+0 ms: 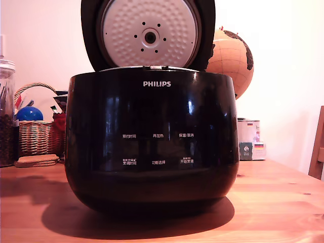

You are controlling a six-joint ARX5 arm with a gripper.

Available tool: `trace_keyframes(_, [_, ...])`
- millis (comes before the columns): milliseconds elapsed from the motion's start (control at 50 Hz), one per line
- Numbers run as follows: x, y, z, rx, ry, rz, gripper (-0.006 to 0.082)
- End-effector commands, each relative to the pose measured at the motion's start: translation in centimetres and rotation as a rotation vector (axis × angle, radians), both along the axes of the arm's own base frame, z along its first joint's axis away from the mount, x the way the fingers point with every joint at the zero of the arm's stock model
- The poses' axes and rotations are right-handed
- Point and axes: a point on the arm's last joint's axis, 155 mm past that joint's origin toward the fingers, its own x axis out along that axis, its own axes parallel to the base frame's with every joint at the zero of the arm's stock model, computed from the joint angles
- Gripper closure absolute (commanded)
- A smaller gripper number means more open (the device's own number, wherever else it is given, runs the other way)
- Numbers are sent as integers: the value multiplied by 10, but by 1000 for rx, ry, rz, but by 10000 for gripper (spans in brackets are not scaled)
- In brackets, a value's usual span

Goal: Close the rice cooker by pressing the lid down with medium force

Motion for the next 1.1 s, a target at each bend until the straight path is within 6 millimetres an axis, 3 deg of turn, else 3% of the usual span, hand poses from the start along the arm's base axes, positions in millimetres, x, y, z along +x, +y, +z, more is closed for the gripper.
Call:
trace_keyframes(0, [-6, -7, -8, 12, 27, -25, 788])
trace_keyframes(220, [-12, -15, -21, 100, 0, -19, 788])
trace_keyframes(380, [-2, 0, -34, 197, -9, 58, 788])
trace_keyframes(620, [-10, 6, -56, 278, 22, 51, 788])
trace_keyframes(880, [-23, -2, -86, 320, 79, 13, 788])
trace_keyframes(1080, [-22, -10, -95, 302, 63, 29, 788])
